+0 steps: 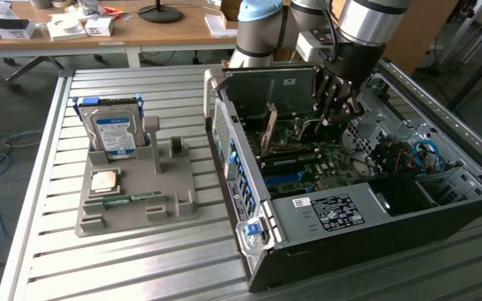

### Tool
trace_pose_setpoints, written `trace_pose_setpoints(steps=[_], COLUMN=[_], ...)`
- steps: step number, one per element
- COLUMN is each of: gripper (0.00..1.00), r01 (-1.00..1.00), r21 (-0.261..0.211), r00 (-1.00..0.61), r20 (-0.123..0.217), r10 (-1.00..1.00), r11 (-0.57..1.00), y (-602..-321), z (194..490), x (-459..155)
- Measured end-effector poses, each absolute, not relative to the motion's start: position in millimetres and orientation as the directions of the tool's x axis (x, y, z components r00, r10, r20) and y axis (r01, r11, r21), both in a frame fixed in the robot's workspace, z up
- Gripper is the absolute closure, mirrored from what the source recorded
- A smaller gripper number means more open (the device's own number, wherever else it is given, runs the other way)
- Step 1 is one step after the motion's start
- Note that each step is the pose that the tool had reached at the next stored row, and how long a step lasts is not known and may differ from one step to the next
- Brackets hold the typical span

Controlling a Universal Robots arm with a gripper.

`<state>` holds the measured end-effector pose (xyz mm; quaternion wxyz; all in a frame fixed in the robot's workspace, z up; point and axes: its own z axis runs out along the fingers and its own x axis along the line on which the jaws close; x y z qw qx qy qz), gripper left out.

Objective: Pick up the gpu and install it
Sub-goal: 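Insert the gpu into the slot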

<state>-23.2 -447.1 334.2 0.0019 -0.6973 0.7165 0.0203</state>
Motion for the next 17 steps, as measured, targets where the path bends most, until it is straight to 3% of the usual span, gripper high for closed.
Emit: trace_pose_setpoints(steps=[17], gripper=[0.74], r01=[-0.999], r21=[0.026], r00=[-0.028], r20=[-0.031], r10=[-0.999], r11=[0.027], y=[-447.1], z=[324.3], x=[-23.8])
